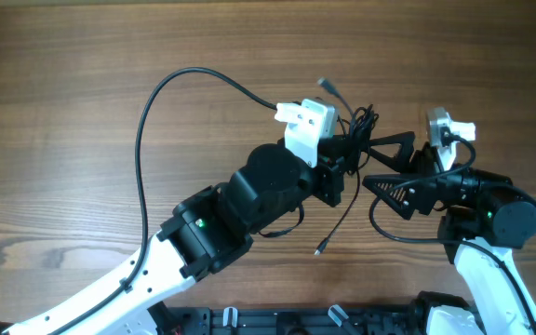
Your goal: Untangle cables
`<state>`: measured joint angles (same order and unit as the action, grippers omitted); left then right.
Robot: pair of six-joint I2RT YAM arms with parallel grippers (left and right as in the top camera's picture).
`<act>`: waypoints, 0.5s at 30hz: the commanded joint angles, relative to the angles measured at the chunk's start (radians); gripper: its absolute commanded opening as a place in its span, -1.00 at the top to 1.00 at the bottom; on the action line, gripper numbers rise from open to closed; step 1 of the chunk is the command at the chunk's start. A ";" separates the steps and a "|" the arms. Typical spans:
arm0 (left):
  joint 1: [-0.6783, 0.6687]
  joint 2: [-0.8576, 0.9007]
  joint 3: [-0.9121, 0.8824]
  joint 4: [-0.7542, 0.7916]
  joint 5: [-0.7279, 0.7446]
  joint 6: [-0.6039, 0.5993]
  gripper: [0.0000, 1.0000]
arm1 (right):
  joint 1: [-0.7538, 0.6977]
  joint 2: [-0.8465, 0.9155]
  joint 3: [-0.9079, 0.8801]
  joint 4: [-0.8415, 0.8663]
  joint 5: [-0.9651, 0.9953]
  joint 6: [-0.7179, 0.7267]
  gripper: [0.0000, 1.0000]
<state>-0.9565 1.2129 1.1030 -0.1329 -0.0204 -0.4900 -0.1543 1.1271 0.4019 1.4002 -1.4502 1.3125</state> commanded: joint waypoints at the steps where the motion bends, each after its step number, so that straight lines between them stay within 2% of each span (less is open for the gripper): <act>1: -0.011 -0.006 0.007 0.026 0.031 0.043 0.92 | 0.000 0.013 0.013 0.032 -0.032 0.013 -1.00; 9: -0.011 0.002 0.007 0.036 0.032 0.042 0.92 | 0.001 0.013 0.013 0.145 -0.032 0.105 -1.00; 15: -0.017 0.012 0.007 0.038 0.031 0.042 0.92 | 0.001 0.013 0.013 0.156 -0.032 0.105 -0.99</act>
<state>-0.9600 1.2140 1.1030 -0.1104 -0.0166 -0.4675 -0.1543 1.1355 0.4019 1.5467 -1.4631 1.3960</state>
